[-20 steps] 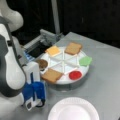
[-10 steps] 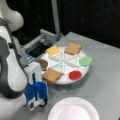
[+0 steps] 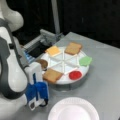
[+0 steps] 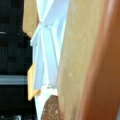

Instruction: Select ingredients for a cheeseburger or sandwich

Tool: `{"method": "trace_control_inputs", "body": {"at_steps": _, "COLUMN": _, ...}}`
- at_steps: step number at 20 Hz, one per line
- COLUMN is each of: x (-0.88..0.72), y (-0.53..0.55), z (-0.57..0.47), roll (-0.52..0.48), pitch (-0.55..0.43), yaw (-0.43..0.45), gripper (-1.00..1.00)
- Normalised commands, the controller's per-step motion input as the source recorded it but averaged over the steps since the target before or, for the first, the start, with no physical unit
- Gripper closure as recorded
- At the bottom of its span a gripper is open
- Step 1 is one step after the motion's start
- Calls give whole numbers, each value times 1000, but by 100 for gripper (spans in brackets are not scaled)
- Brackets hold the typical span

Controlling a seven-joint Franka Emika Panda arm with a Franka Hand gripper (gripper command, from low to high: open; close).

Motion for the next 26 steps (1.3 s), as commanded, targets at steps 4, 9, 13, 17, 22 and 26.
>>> {"method": "trace_control_inputs", "body": {"at_steps": 4, "x": 377, "y": -105, "z": -106, "roll": 291, "pitch": 20, "yaw": 95, "gripper": 100}}
{"method": "trace_control_inputs", "body": {"at_steps": 9, "x": 368, "y": -118, "z": -125, "roll": 259, "pitch": 27, "yaw": 85, "gripper": 100}}
{"method": "trace_control_inputs", "body": {"at_steps": 13, "x": 375, "y": -132, "z": -140, "roll": 247, "pitch": 24, "yaw": 75, "gripper": 100}}
{"method": "trace_control_inputs", "body": {"at_steps": 17, "x": 371, "y": -146, "z": -142, "roll": 232, "pitch": 23, "yaw": 79, "gripper": 100}}
{"method": "trace_control_inputs", "body": {"at_steps": 22, "x": 367, "y": -174, "z": -146, "roll": 216, "pitch": 21, "yaw": 100, "gripper": 100}}
{"method": "trace_control_inputs", "body": {"at_steps": 26, "x": 363, "y": -241, "z": -145, "roll": 189, "pitch": 23, "yaw": 139, "gripper": 100}}
